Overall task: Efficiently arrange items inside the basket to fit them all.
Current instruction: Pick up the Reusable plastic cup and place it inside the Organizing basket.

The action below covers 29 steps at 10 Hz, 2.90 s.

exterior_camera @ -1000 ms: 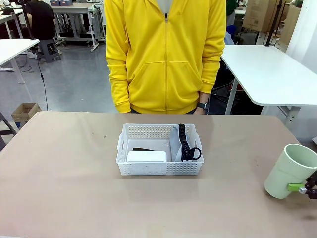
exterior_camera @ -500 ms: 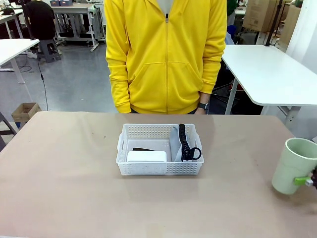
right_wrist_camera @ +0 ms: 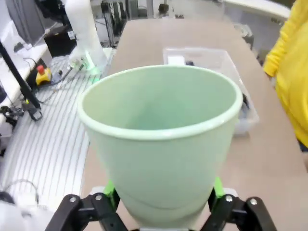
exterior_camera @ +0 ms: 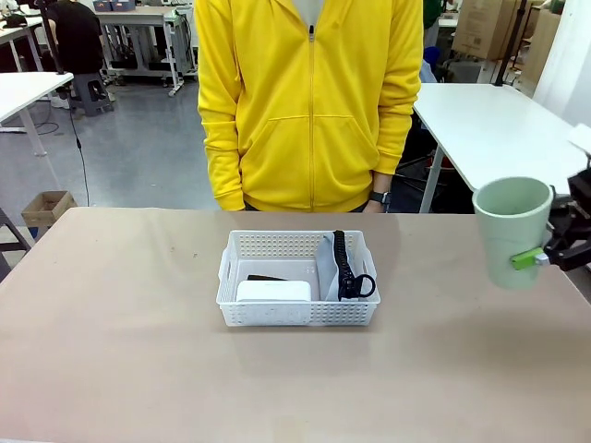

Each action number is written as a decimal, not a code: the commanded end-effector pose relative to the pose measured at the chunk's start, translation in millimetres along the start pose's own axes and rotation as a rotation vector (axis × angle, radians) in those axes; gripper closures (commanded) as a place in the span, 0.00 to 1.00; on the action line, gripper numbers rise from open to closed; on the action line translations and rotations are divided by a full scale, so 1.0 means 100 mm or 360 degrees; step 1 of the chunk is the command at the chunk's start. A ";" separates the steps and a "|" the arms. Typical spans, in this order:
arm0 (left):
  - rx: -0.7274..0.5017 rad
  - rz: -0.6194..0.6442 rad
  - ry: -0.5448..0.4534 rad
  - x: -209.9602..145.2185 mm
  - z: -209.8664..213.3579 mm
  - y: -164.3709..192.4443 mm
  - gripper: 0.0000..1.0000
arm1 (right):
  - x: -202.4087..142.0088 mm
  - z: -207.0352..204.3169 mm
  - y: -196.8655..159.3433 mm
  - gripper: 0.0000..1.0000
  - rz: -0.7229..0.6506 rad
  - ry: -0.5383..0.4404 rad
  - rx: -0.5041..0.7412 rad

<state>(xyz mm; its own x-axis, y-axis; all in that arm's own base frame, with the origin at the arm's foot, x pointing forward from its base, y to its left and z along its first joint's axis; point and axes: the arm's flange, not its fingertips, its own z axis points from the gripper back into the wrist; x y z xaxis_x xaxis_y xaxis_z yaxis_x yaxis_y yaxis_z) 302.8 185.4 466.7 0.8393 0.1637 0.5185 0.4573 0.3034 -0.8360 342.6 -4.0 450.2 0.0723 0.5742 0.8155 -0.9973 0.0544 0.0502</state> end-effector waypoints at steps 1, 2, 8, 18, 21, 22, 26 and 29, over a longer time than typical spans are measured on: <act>-0.0024 0.0001 -0.0021 0.01 -0.01 -0.04 0.00 | 0.44 -0.31 0.49 0.72 -0.0139 0.0109 -0.0066; -0.0024 0.0001 -0.0021 0.01 -0.01 -0.04 0.00 | 0.52 -0.45 0.48 0.72 -0.0200 0.0190 -0.0099; -0.0024 0.0001 -0.0021 0.01 -0.01 -0.04 0.00 | 0.74 -0.42 0.26 0.72 -0.0165 0.0211 -0.0064; -0.0024 0.0001 -0.0021 0.01 -0.01 -0.04 0.00 | 2.69 -2.30 -0.86 0.15 -0.0250 0.1159 -0.0446; -0.0024 0.0001 -0.0021 0.01 -0.01 -0.04 0.00 | 2.85 -3.34 -1.06 0.15 -0.0069 0.1405 -0.0498; -0.0024 0.0001 -0.0021 0.01 -0.01 -0.04 0.00 | 2.80 -3.61 -1.04 0.15 -0.0032 0.1500 -0.0505; -0.0024 0.0001 -0.0021 0.01 -0.01 -0.04 0.00 | 2.62 -3.69 -0.95 0.15 0.0018 0.1471 -0.0453; -0.0024 0.0001 -0.0021 0.01 -0.01 -0.04 0.00 | 2.52 -3.99 -0.98 0.15 0.0118 0.1627 -0.0493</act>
<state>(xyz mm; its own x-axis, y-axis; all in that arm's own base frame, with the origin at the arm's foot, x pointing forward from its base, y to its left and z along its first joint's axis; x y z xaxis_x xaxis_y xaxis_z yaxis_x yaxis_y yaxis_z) 303.1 185.2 466.8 0.8396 0.1632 0.5180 0.4570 0.3032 -0.8362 463.8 451.1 429.7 0.1533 0.9880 -0.0167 -0.9659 0.1463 -0.2136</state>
